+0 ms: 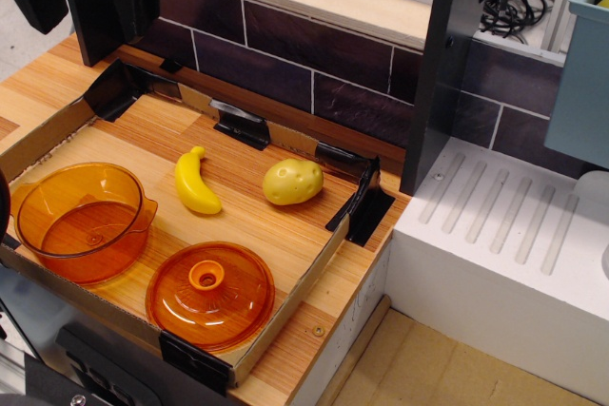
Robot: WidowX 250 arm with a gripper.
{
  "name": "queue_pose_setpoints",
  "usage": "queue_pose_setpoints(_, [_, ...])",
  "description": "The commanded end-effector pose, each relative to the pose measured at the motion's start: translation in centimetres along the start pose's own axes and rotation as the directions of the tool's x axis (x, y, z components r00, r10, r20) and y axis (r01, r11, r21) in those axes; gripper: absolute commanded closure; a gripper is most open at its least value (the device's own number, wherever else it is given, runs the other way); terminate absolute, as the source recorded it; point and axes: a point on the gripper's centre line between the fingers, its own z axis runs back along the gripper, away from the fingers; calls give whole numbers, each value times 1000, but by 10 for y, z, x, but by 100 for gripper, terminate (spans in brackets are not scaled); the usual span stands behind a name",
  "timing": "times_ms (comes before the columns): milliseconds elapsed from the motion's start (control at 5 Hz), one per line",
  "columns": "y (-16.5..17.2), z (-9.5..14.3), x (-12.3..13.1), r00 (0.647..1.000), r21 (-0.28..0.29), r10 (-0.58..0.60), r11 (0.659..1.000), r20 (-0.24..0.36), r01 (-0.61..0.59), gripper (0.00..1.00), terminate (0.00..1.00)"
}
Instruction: Put potato in pot
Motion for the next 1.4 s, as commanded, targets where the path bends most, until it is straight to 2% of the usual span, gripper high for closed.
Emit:
queue_pose_setpoints(0, [0,0,0,1000,0,0,1000,0,0,0,0])
queue_pose_setpoints(200, [-10,-16,20,985,-58,-173,983,13,174,0,0])
queue_pose_setpoints(400, [-20,-29,38,965,-118,-263,957,14,263,0,0])
queue_pose_setpoints(600, [-35,-46,52,923,-170,-383,909,23,381,0,0])
queue_pose_setpoints(800, [-52,-70,50,856,-155,-517,843,27,514,0,0])
queue_pose_setpoints(1000, [-70,-89,52,820,-184,-573,805,5,564,0,0])
queue_pose_setpoints(1200, [-85,-106,55,818,-183,-576,803,3,566,0,0])
